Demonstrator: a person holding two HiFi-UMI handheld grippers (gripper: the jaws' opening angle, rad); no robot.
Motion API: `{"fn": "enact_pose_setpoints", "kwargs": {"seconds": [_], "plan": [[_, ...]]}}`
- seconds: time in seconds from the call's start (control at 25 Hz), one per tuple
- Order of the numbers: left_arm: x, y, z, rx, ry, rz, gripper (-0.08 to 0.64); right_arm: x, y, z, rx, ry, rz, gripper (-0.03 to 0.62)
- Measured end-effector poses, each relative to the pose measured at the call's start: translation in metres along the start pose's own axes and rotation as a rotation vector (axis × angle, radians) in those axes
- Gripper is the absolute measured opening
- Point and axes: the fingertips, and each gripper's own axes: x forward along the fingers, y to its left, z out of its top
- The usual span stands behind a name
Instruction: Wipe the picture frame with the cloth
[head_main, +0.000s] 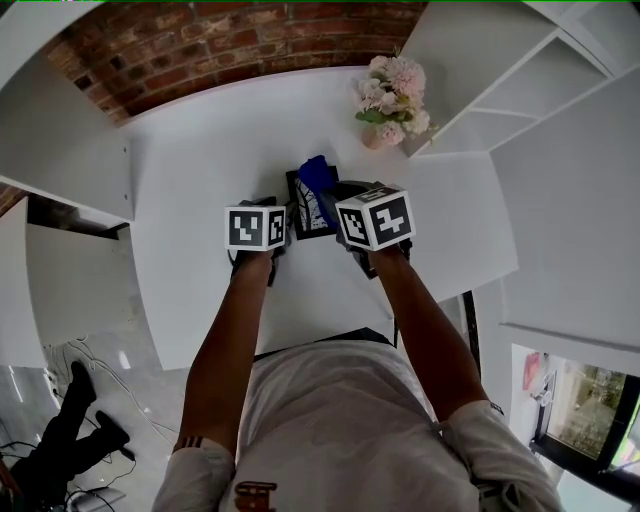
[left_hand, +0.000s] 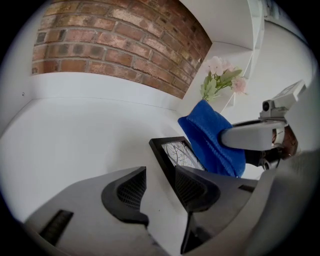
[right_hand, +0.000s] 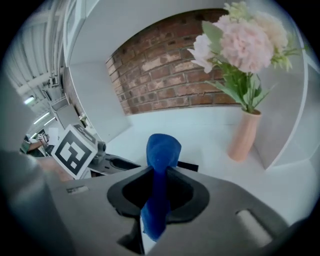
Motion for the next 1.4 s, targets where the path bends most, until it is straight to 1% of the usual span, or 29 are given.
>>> {"fn": "enact_pose_setpoints", "kwargs": {"seconds": [0.16, 0.44, 0.64, 0.8, 1.24, 1.4], "plan": [[0.0, 0.0, 0.0, 0.003, -0.001, 0.002, 0.175, 0.012, 0.025, -0.003, 0.016, 0.011, 0.056, 0.066], [0.0, -0.001, 0.0, 0.006, 0.001, -0.002, 0.175, 0.036, 0.031, -0.028, 0.076, 0.081, 0.061, 0.066], [0.0, 0.0, 0.0, 0.007, 0.003, -0.002, 0.175, 0.041, 0.02, -0.039, 0.053, 0.122, 0.017, 0.066], [0.0, 0.0, 0.0, 0.01, 0.003, -0.001, 0.175, 0.034, 0.003, -0.044, 0.047, 0.13, -0.027, 0.066], [0.0, 0.0, 0.0, 0.013, 0.002, -0.002, 0.175, 0.0, -0.051, -0.055, 0.098, 0.114, -0.129, 0.066], [0.0, 0.0, 0.0, 0.014, 0.003, -0.003, 0.175, -0.014, -0.058, -0.054, 0.106, 0.094, -0.15, 0.066]]}}
